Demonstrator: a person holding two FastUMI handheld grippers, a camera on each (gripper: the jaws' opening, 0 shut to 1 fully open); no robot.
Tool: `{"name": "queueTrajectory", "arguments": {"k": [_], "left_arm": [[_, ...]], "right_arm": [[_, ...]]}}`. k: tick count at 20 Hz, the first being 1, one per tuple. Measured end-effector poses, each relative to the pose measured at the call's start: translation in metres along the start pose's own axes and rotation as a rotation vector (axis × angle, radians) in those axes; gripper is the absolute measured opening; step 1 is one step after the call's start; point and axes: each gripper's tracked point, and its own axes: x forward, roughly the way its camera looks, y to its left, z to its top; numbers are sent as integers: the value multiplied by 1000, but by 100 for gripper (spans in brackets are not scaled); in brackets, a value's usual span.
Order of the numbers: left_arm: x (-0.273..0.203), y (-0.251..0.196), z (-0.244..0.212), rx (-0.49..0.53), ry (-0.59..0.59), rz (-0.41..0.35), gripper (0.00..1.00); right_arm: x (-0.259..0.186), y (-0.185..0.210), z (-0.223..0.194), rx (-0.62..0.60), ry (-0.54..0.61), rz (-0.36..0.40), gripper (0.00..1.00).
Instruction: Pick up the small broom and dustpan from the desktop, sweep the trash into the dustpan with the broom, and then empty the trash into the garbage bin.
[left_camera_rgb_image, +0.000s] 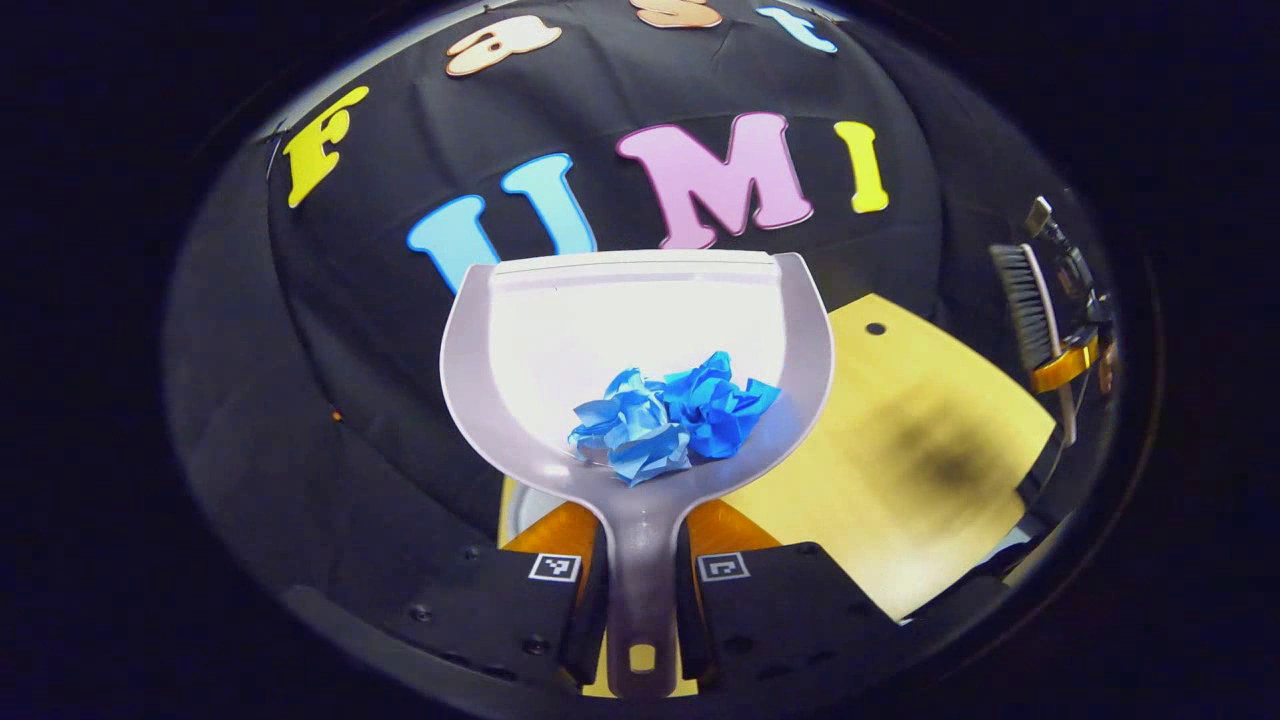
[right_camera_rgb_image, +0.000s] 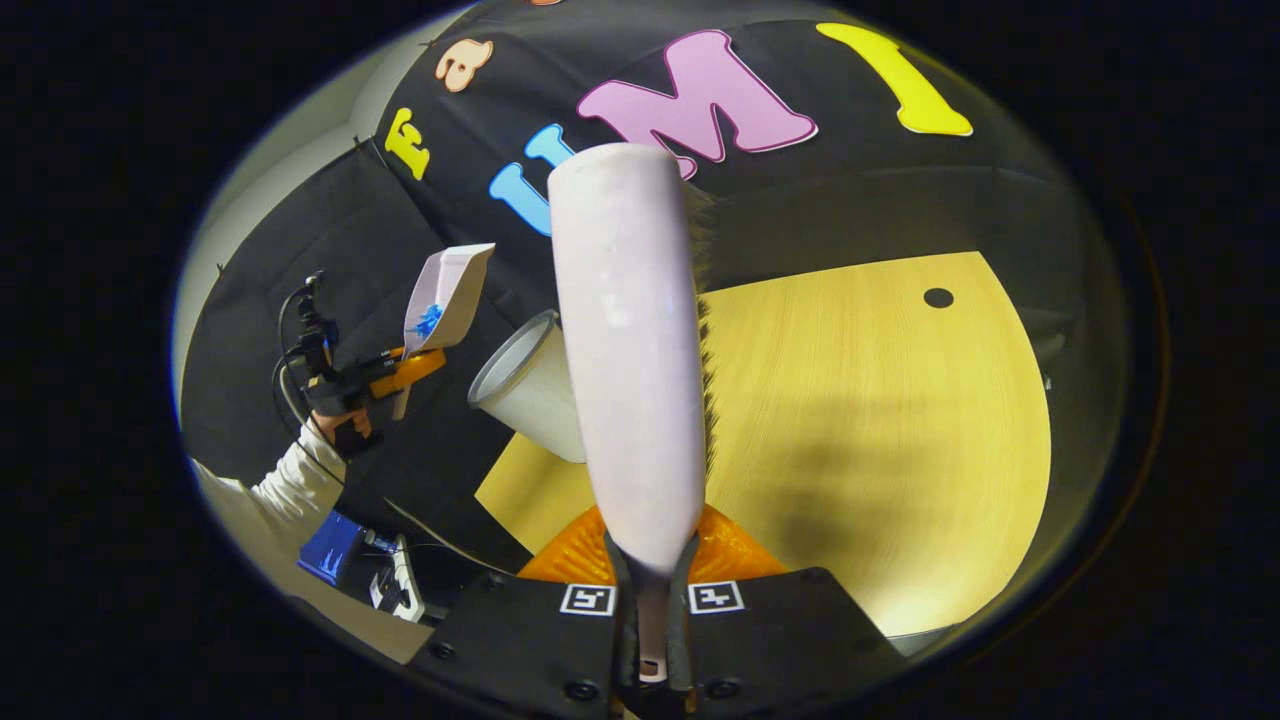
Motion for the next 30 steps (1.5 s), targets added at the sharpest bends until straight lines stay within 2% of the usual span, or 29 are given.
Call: {"name": "queueTrajectory", "arguments": {"k": [4, 7, 10, 12, 14, 19, 21, 22, 24, 27, 30], "left_arm": [[-12, -6, -2, 195, 187, 139, 27], [-18, -15, 5, 307, 300, 176, 26], [-26, -28, 26, 496, 376, 232, 27], [-24, -32, 20, 613, 416, 270, 27], [-20, -29, 9, 688, 451, 294, 26], [-18, -13, -11, 1009, 480, 473, 26], [-17, -7, -17, 1066, 465, 512, 26], [-15, -7, -20, 1054, 451, 516, 26], [-14, -12, -19, 948, 405, 487, 26], [-6, -35, -16, 701, 298, 452, 26], [-11, -82, 7, 430, 165, 334, 26]], "right_arm": [[1, -1, -15, -1, 33, 4, 12], [-7, -12, -37, 32, 58, -8, 12], [-15, -7, -44, 32, 71, 15, 11], [-17, -9, -46, 25, 75, 11, 11], [-15, -10, -46, 31, 75, 10, 12], [-15, -7, -53, 28, 86, 11, 11], [-14, -8, -55, 35, 91, 8, 12], [-14, -8, -56, 35, 93, 5, 12], [-14, -10, -54, 35, 90, -5, 12], [-15, -9, -48, 51, 73, -21, 12], [-11, -9, -35, 70, 48, -57, 12]]}}
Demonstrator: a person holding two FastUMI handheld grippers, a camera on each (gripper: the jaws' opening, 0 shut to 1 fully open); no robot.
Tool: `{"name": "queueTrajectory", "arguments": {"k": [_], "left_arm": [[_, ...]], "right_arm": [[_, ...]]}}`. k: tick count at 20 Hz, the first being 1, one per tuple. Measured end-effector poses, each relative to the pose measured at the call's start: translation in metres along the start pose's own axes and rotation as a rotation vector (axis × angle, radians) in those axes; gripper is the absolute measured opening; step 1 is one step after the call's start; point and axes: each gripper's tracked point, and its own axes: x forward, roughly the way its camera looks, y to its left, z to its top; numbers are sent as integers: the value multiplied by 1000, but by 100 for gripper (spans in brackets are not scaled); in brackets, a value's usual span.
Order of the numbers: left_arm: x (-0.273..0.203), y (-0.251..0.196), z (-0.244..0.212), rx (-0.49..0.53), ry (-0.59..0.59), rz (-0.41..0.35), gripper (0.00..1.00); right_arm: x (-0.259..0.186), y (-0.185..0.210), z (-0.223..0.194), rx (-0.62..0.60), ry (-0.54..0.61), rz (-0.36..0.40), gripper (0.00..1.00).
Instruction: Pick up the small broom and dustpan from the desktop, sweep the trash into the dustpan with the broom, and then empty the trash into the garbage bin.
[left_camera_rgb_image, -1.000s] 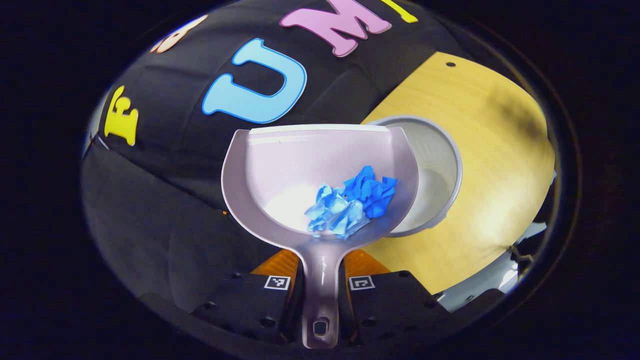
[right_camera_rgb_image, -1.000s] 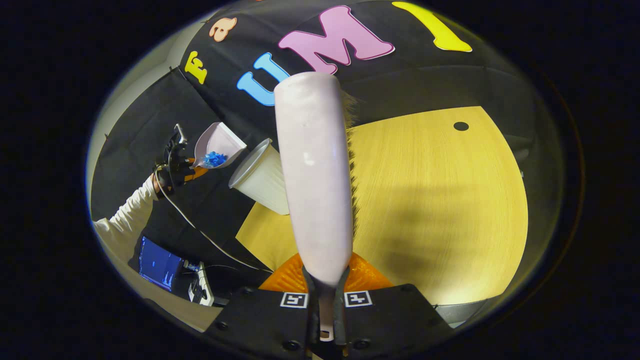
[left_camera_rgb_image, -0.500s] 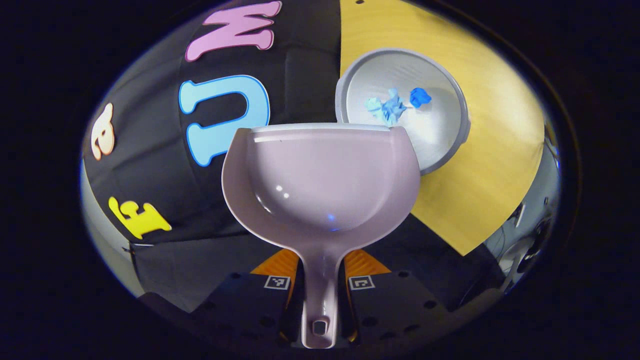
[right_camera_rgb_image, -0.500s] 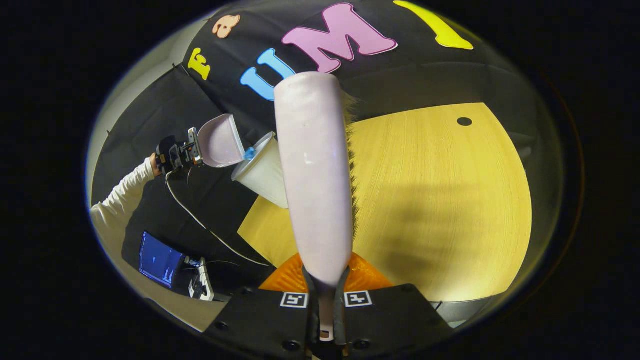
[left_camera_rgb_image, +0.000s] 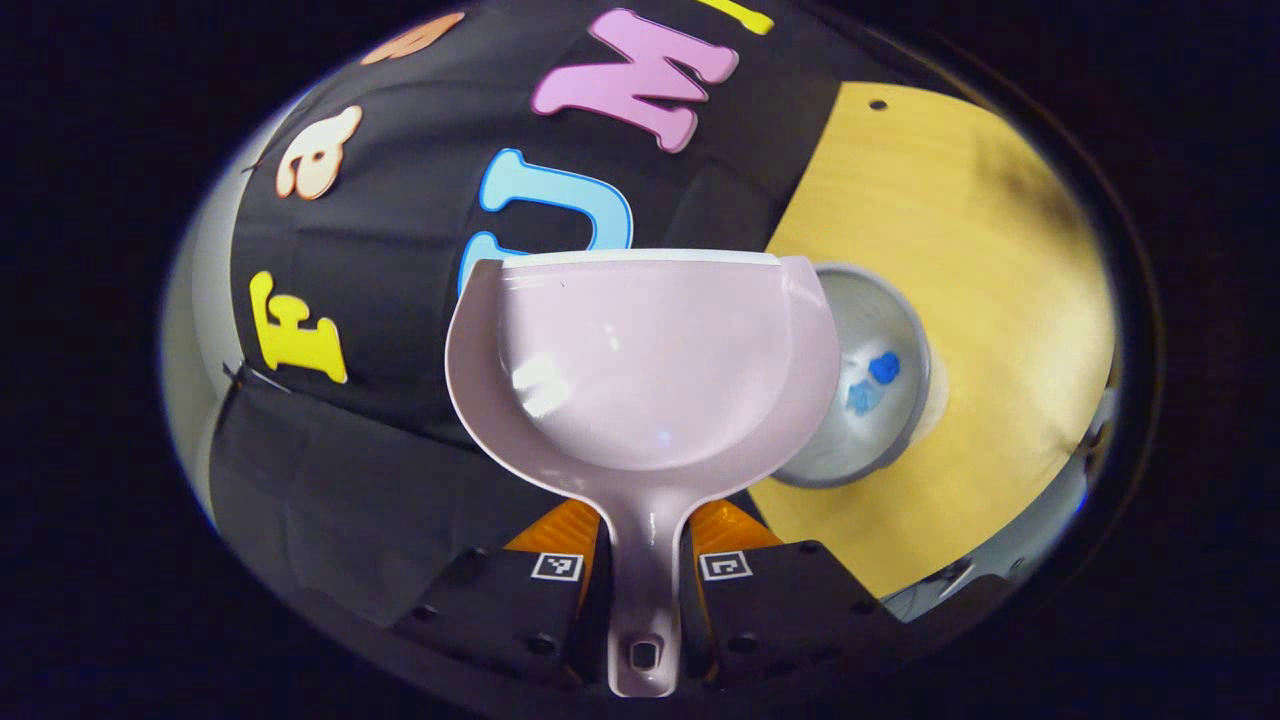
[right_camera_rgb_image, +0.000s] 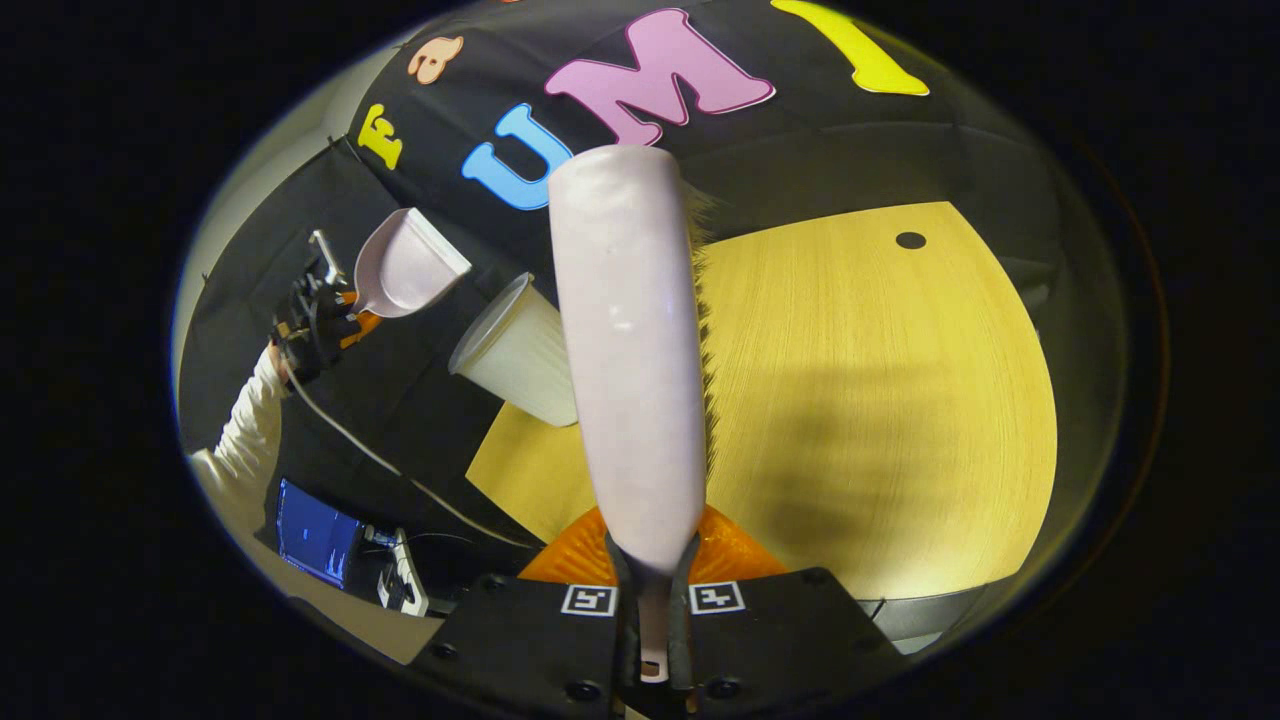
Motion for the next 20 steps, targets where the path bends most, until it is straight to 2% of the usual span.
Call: {"name": "queueTrajectory", "arguments": {"k": [3, 6, 10, 12, 13, 14, 18, 20], "left_arm": [[-41, -33, 50, -246, -126, -141, 26], [-75, -97, 90, -445, -210, -345, 26], [-131, -222, 110, -588, -140, -668, 26], [-144, -293, 113, -614, -72, -853, 25], [-146, -324, 109, -629, -18, -919, 27], [-140, -345, 101, -636, 40, -951, 26], [-101, -405, 62, -549, 300, -882, 28], [-100, -413, 60, -546, 402, -896, 27]], "right_arm": [[2, 3, 21, -9, -31, -59, 12], [-4, 8, 45, 3, -71, -144, 11], [-1, 8, 51, 18, -64, -245, 11], [7, -8, 33, 59, 3, -329, 12], [12, -16, 20, 80, 52, -379, 12], [20, -28, 7, 92, 98, -426, 12], [63, -59, -39, 133, 257, -522, 12], [83, -74, -66, 121, 357, -564, 12]]}}
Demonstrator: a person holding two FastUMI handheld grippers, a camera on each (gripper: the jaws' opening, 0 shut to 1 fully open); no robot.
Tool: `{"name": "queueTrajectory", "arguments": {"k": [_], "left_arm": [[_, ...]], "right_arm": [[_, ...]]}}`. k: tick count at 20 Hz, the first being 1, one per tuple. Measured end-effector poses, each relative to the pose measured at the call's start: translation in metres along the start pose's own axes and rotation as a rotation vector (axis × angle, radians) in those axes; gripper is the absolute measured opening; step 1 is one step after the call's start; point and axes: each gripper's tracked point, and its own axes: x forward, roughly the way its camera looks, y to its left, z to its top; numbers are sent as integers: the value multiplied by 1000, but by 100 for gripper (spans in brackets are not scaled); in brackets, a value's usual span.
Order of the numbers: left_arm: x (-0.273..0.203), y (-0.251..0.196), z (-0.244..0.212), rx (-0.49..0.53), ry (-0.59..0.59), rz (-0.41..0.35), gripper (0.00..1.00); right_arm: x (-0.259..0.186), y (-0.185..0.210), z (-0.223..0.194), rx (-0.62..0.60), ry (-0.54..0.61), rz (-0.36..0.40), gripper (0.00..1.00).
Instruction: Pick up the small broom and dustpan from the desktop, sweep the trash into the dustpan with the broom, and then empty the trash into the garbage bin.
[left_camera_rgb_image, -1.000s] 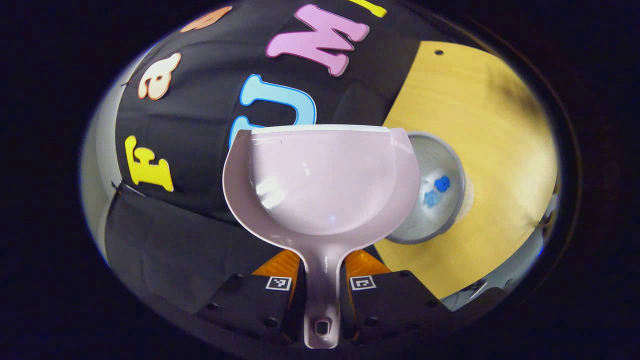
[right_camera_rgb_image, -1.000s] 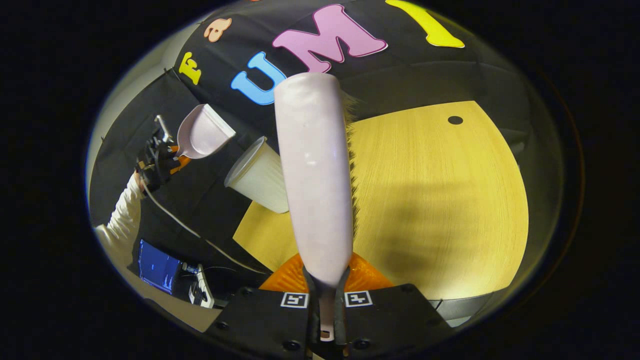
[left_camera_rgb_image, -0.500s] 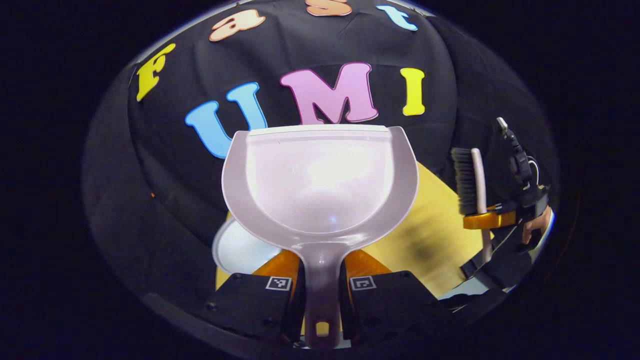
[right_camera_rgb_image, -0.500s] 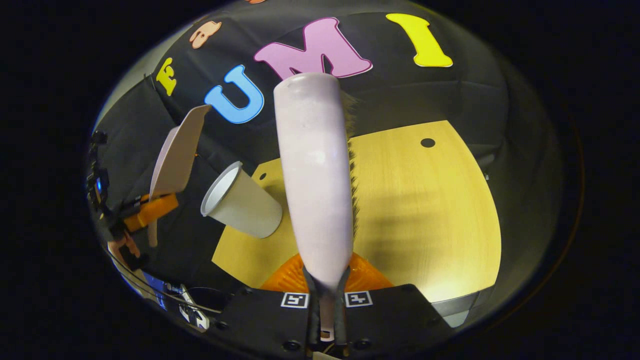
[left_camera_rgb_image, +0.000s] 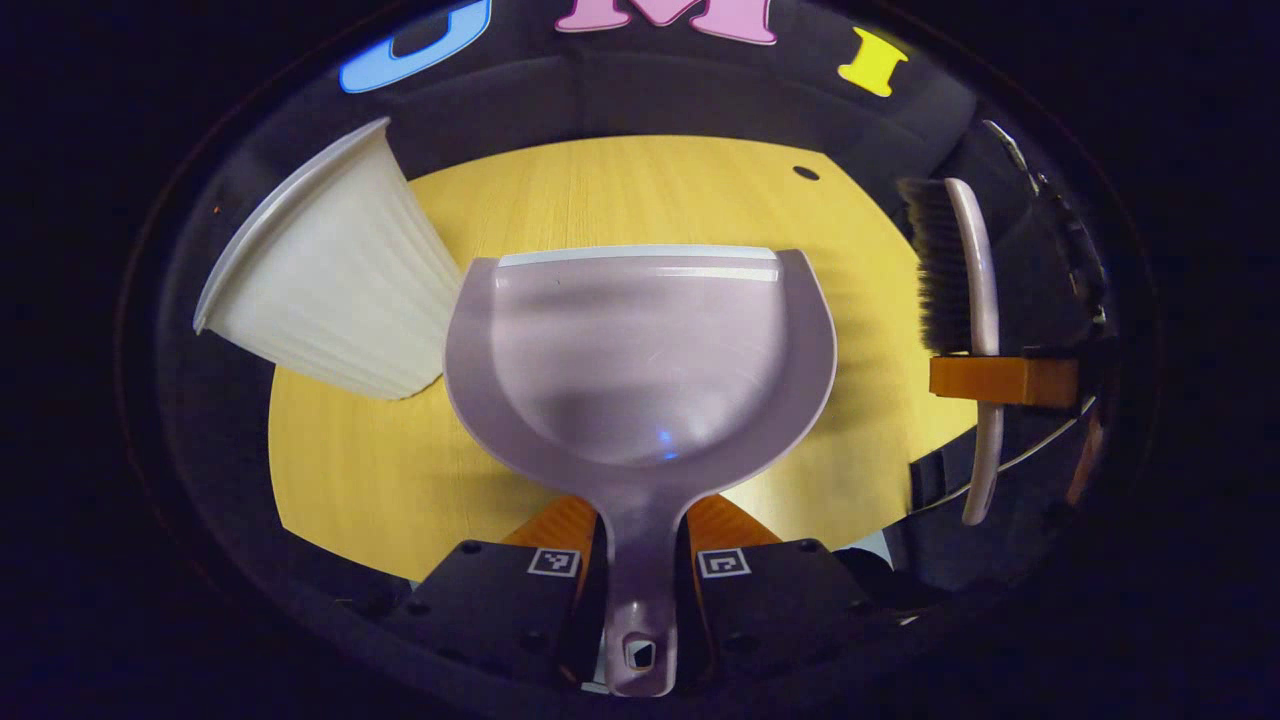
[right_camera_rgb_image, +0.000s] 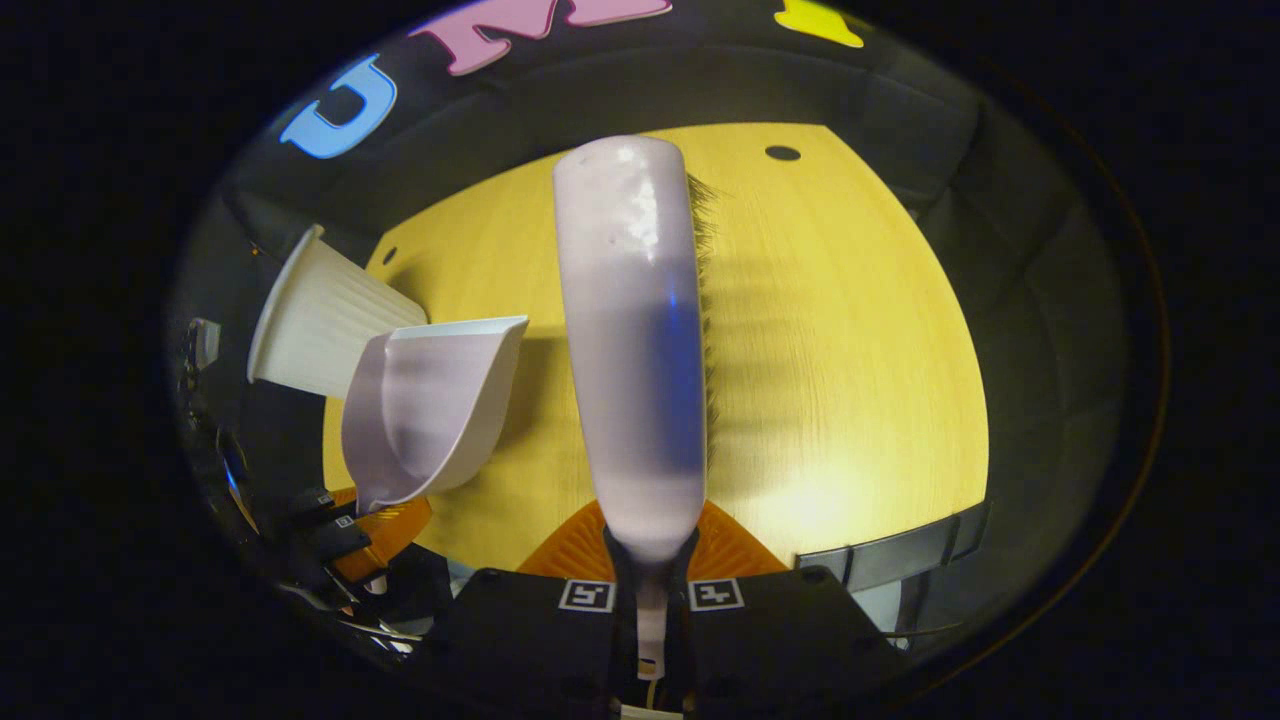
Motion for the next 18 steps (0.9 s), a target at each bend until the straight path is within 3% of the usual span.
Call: {"name": "queueTrajectory", "arguments": {"k": [4, 7, 12, 17, 18], "left_arm": [[3, 2, 6, -1, 119, 28, 27], [1, 1, 11, -26, 181, 7, 28], [3, 1, 12, -19, 196, 30, 28], [4, -1, -1, -47, 271, 24, 27], [4, -3, -4, -65, 289, 11, 27]], "right_arm": [[47, 2, -30, -26, 148, -75, 12], [67, -2, -45, -61, 227, -121, 12], [83, -10, -48, -30, 319, -184, 12], [82, 5, -30, -6, 347, -156, 13], [81, 6, -26, -7, 353, -157, 7]]}}
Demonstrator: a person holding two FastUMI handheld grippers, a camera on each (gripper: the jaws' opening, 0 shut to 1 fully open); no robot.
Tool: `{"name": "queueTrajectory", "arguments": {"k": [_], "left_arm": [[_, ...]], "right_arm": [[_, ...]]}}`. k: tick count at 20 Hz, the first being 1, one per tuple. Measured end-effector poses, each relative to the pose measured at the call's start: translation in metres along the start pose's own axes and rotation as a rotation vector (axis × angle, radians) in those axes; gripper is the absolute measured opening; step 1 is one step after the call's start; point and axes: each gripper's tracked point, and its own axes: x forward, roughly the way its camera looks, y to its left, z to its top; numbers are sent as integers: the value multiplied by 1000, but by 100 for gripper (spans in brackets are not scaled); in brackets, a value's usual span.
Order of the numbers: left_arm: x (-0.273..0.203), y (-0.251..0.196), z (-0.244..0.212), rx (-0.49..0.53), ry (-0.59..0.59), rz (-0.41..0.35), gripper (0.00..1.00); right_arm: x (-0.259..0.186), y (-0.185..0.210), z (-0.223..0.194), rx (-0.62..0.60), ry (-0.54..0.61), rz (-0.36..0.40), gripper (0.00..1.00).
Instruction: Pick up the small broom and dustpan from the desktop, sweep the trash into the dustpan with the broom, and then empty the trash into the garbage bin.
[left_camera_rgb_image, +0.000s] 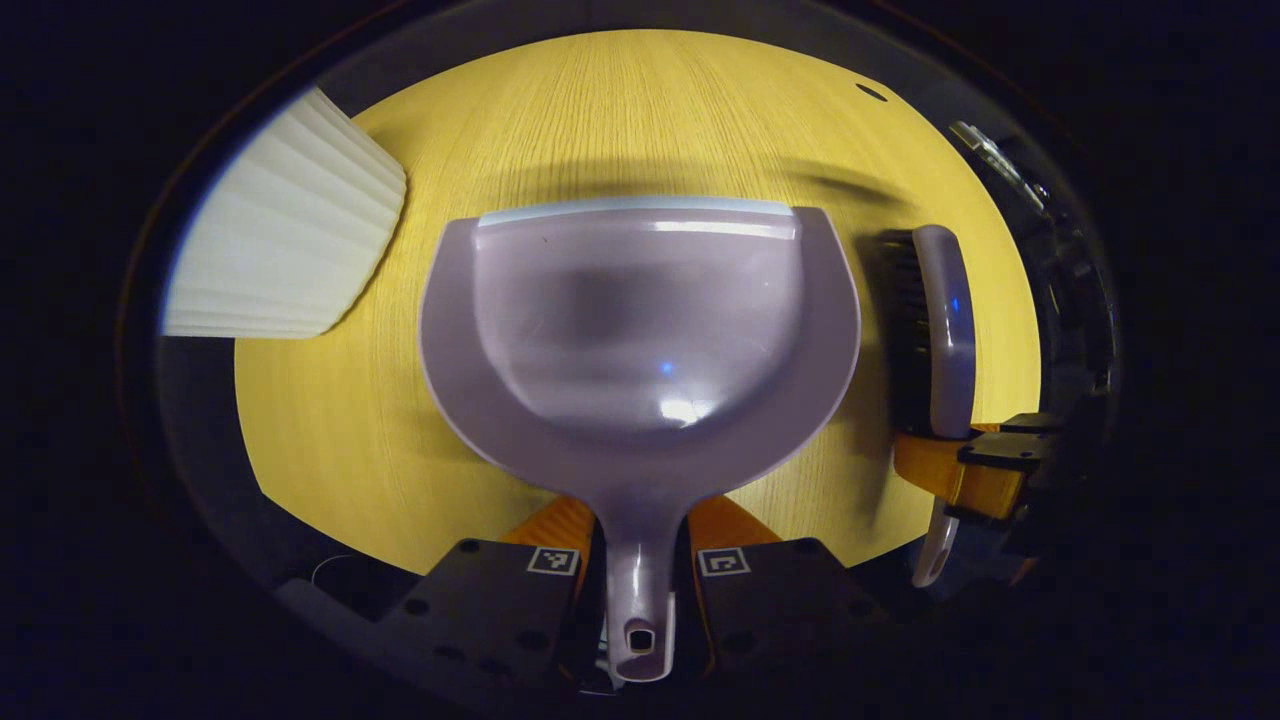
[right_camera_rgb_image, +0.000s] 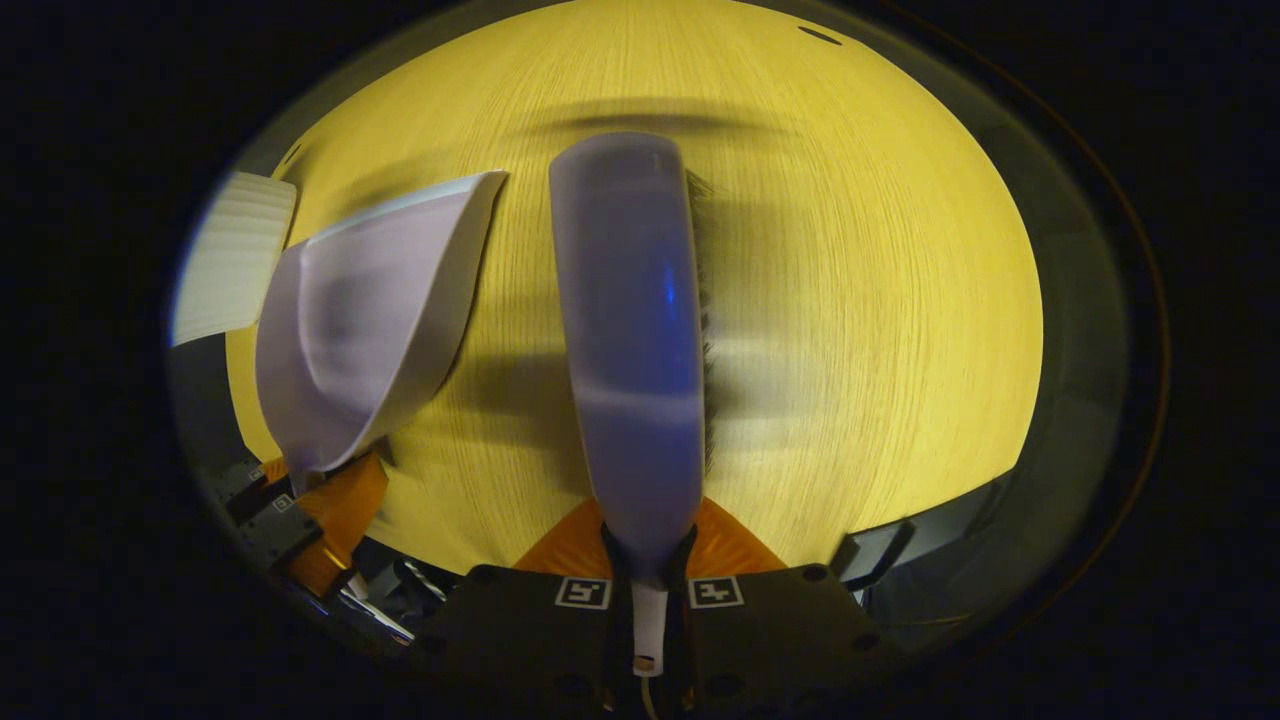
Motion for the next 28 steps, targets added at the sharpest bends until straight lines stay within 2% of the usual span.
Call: {"name": "queueTrajectory", "arguments": {"k": [2, 3, 5, 7, 9, 10, 11, 12, 13, 15, 17, 18, 20, 21, 25, 28], "left_arm": [[3, -6, -6, -28, 47, -30, 28], [4, -6, -6, -31, 53, -30, 29], [2, -6, -4, -25, 62, -24, 28], [3, -7, -5, -15, 80, -28, 30], [1, -15, -14, 8, 130, -76, 31], [-2, -19, -19, 15, 139, -90, 36], [-3, -22, -19, 26, 137, -94, 65], [-4, -21, -18, 29, 134, -81, 77], [-4, -21, -19, 31, 132, -75, 83], [-10, -24, -21, 36, 117, -75, 82], [-17, -28, -25, 48, 93, -87, 82], [-21, -30, -30, 67, 82, -93, 82], [-33, -28, -37, 102, 41, -77, 82], [-43, -27, -40, 112, -3, -70, 82], [-86, -26, -43, 136, -182, -70, 82], [-135, -26, -46, 154, -387, -66, 82]], "right_arm": [[5, -2, 4, 2, 10, 3, 7], [4, -3, 5, 6, 13, 3, 16], [-1, -3, 3, 14, 18, 5, 16], [-3, -3, 2, 13, 18, -2, 21], [-6, -6, 7, -1, 3, -15, 28], [-7, -8, 7, -10, -1, -15, 30], [-10, -7, 5, -12, 2, -6, 31], [-10, -7, 2, -10, 3, -8, 30], [-12, -9, 1, -8, -2, -9, 48], [-19, -12, -1, -7, -14, 5, 89], [-26, -11, -3, -7, -34, 22, 97], [-29, -11, -4, -9, -47, 31, 92], [-43, -13, -8, -29, -85, 41, 92], [-60, -14, -8, -59, -135, 61, 97], [-133, -30, -11, -137, -355, 42, 97], [-204, -17, -11, -137, -563, 97, 97]]}}
